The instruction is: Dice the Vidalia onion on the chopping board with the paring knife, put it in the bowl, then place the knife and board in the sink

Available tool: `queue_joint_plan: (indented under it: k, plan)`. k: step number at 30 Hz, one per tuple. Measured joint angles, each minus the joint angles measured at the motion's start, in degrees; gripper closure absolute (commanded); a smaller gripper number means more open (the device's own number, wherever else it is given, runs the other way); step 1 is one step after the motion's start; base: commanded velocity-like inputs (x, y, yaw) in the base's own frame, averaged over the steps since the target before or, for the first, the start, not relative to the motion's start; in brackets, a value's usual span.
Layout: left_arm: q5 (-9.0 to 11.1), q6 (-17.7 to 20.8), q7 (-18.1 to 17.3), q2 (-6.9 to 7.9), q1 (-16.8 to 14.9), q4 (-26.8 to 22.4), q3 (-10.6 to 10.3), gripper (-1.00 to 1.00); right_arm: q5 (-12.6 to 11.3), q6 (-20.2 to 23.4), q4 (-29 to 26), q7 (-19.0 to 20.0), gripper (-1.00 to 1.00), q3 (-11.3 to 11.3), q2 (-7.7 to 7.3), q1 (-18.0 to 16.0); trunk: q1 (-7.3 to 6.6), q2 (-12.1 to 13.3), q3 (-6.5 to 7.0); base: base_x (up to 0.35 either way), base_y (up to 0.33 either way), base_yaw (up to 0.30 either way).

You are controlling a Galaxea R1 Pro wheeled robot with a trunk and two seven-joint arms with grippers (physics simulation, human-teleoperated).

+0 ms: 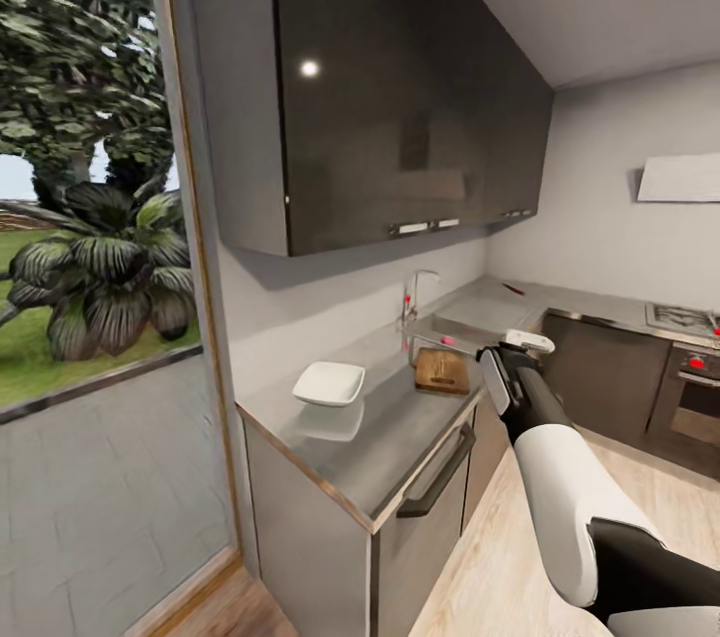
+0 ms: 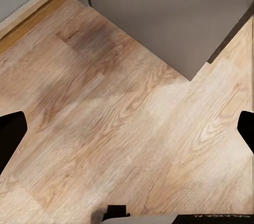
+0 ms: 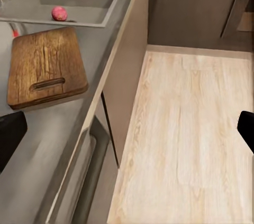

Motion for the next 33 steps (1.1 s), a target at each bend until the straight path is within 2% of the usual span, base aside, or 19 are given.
queue_joint_plan:
  k: [9,17,22,28,31,33]
  plan:
    - [0.0,0.03,0.0,-0.01,0.0,0.05,0.0,-1.0,-0.01,0.0,0.66,0.01,-1.0,0.01,0.85,0.01,-0.01,0.01,0.5,0.229,0.143,-0.227]
    - [0.0,-0.02,0.0,-0.01,0.0,0.05,0.0,-1.0,-0.02,0.0,1.83,0.04,-1.0,0.08,1.53,0.0,0.01,0.01,0.96,0.059,0.038,-0.22]
    - [0.02,-0.02,0.0,-0.02,0.0,0.08,0.0,-1.0,-0.04,-0.01,2.46,0.09,-1.0,0.09,2.86,0.0,0.01,0.01,1.16,0.004,0.003,-0.108]
    - [0.07,0.01,0.0,-0.07,0.0,0.08,0.0,-1.0,-0.14,0.15,3.74,0.1,-1.0,0.2,3.73,-0.01,0.02,0.01,1.21,0.001,0.0,-0.017]
    - [0.02,-0.03,0.0,-0.09,0.0,0.08,-0.02,-1.0,-0.18,0.37,4.1,0.04,-1.0,0.26,5.17,-0.01,0.01,0.01,1.21,0.0,0.002,-0.003]
    - [0.01,-0.03,0.0,-0.09,0.0,0.08,-0.02,-1.0,-0.11,0.47,4.16,0.01,-1.0,0.3,5.53,-0.01,0.01,0.01,1.21,0.0,0.052,-0.001]
